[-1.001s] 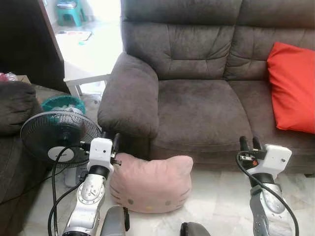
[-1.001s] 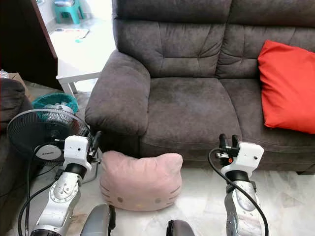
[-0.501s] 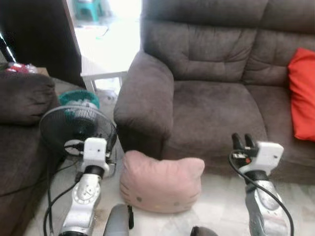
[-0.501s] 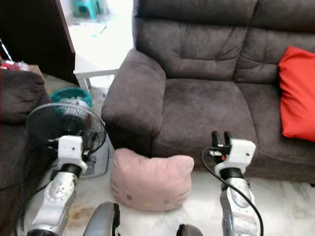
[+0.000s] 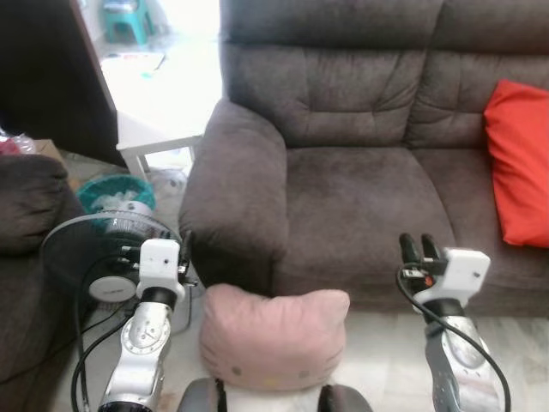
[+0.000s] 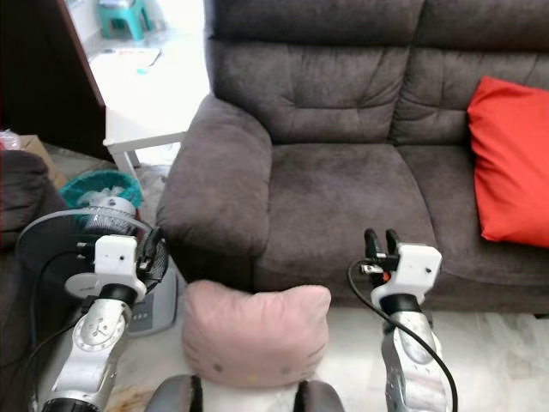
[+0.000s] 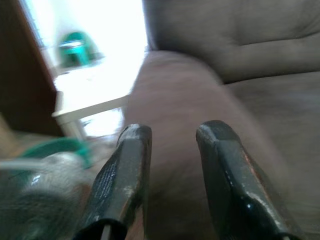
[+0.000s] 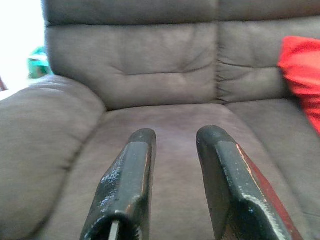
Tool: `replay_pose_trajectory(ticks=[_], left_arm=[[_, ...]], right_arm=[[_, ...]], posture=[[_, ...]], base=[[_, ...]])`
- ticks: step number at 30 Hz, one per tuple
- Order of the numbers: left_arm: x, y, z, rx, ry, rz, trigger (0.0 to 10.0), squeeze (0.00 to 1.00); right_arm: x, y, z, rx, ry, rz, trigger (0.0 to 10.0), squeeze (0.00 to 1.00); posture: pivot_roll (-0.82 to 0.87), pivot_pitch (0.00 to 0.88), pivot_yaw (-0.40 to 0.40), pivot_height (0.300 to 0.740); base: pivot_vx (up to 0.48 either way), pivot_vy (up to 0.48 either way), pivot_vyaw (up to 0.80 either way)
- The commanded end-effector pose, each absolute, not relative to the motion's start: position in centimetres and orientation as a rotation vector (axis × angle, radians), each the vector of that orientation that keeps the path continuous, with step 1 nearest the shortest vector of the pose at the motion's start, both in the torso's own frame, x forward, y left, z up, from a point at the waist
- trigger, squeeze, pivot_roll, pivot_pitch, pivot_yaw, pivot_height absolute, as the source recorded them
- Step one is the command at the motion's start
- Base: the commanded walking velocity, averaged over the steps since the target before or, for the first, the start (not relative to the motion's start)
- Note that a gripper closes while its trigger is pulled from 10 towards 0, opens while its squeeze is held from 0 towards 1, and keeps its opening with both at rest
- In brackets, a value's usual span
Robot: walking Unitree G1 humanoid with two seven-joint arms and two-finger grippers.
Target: Move the pillow to the sofa from floor
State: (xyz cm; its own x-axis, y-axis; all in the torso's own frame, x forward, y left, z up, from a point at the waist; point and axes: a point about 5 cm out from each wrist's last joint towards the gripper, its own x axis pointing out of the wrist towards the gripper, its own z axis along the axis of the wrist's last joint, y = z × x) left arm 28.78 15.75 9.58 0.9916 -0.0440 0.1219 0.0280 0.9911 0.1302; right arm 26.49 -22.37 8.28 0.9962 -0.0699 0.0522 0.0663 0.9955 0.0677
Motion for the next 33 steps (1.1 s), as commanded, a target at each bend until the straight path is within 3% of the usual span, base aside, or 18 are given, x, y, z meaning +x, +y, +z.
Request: replay_pose_trajectory(ticks=[1,33], left_arm=[[28.77,16.32,9.68,0.150,-0.126,-0.030,10.0,0.00],[28.39,15.48,9.58,0.159,-0.135,-0.107,10.0,0.00]], right_arm=[[26.83,-22.09,8.83,0.071,-0.076,-0.060,10.0,0.00],[26.84,-21.81,8.83,0.092,-0.091,-0.063,10.0,0.00]], posture=[[0.02,0.046,-0.035,0.620],[0.03,0.051,-0.030,0.620]], base=[[0.405,0.000,0.00],[0.025,0.000,0.00]])
